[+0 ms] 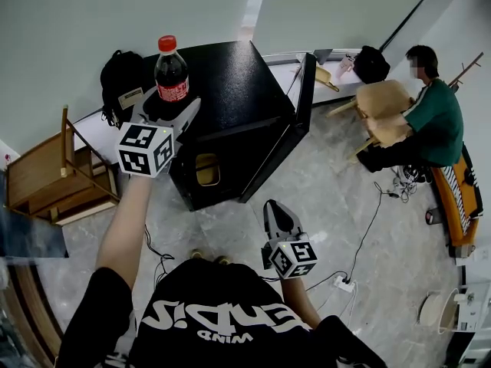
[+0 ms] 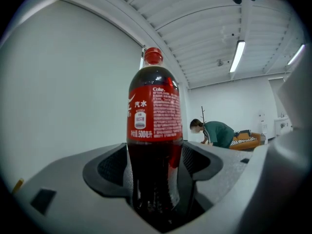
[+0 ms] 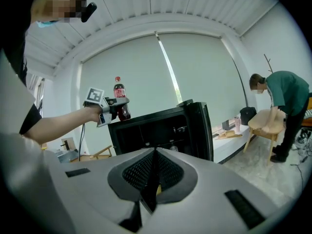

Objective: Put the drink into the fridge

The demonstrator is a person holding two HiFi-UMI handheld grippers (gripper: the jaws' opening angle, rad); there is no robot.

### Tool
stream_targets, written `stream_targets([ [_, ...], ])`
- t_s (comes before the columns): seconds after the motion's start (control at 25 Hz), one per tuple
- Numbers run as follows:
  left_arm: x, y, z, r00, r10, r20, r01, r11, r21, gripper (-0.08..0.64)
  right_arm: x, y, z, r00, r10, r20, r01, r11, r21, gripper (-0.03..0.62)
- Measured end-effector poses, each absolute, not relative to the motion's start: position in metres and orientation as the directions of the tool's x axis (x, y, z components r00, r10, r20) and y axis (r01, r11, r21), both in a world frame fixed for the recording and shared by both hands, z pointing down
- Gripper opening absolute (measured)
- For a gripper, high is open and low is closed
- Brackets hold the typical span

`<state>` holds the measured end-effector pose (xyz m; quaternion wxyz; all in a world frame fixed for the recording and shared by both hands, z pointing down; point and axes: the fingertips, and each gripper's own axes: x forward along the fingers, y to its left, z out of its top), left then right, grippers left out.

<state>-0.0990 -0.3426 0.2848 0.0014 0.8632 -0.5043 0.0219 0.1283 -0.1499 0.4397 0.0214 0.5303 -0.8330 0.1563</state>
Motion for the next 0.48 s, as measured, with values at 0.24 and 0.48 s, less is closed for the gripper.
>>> stream_targets([
  [0.24, -0.0987, -0.3452, 0.2882, 0.488, -0.871, 0.065, -0.872, -0.490, -0.020, 0.291, 0.1297, -0.1488, 0.4401, -0.433, -0.879, 0.200, -0.891, 0.384, -0.240, 0.025],
  [0.48, -0.0987, -0.3402, 0.2888, 0.491, -0.867, 0.088, -0.869, -0.494, -0.020, 0.290, 0.1348, -0.1493, 0.4423, -0.426, -0.882, 0.201, -0.894, 0.377, -0.244, 0.025],
])
